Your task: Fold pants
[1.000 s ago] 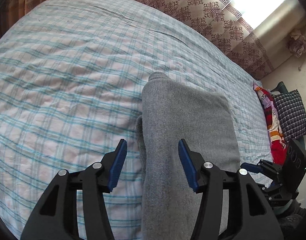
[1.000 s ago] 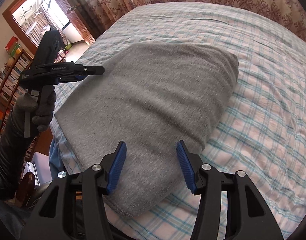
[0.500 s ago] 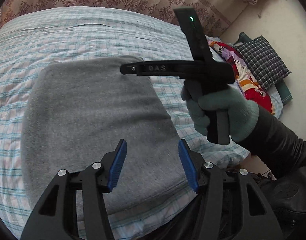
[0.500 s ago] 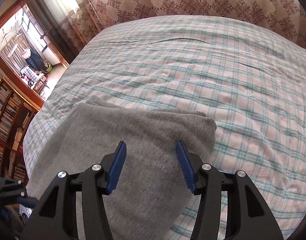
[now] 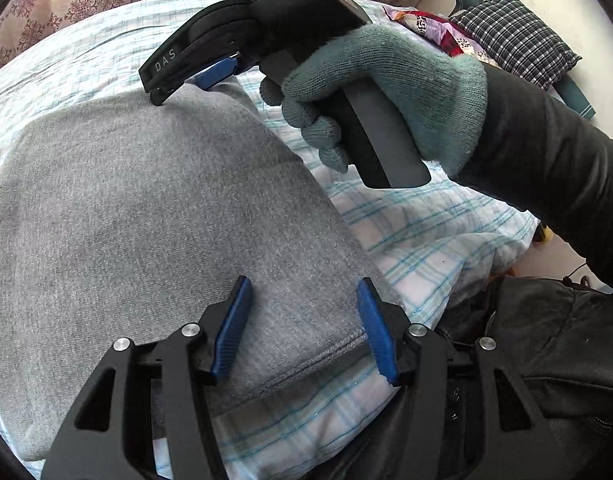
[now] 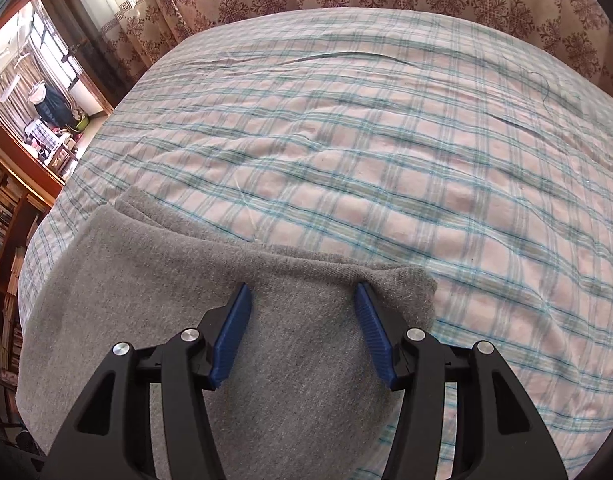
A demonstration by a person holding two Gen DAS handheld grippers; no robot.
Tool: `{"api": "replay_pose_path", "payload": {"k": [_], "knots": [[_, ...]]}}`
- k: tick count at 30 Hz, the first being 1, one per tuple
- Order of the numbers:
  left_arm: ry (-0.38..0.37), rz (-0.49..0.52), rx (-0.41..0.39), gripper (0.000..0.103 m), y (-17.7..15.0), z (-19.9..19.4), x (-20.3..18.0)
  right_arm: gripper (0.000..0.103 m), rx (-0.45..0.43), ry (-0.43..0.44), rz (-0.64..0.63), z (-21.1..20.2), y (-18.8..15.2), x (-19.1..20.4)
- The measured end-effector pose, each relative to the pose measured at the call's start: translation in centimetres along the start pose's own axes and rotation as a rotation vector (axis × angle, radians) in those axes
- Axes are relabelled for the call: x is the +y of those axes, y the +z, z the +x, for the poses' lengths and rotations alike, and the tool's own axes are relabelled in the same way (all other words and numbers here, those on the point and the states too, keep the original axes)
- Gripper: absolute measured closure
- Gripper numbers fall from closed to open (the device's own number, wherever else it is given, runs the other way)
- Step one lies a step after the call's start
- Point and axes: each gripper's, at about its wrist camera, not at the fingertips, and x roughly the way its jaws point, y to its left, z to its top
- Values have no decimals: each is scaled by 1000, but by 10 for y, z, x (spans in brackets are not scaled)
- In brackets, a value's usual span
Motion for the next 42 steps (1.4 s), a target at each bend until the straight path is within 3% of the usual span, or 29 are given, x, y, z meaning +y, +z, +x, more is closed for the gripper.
{"api": "replay_pose_path", "payload": {"k": [4, 7, 13, 20, 23, 30, 36, 42], "knots": [[-69, -65, -27, 41, 2, -7, 9, 48, -23, 26, 5, -19, -5, -2], [-93, -103, -56, 30, 5, -19, 16, 48, -63, 29, 18, -47, -16, -9], [-25, -155, -133, 22, 8, -54, 41, 47, -85, 51, 69, -88, -53, -23], [98, -308, -232, 14, 2, -94, 96, 47, -20, 143, 36, -109, -114, -7], [111, -337, -258, 14, -1, -101, 111, 39, 25, 183, -4, -112, -137, 7], [149, -439, -237, 10, -6, -86, 145, 35, 124, 212, -65, -105, -167, 24], [151, -515, -140, 10, -22, -52, 171, 35, 177, 242, -49, -98, -177, 24], [53, -571, -137, 10, -27, -43, 188, 35, 170, 254, -54, -98, -176, 26]]}}
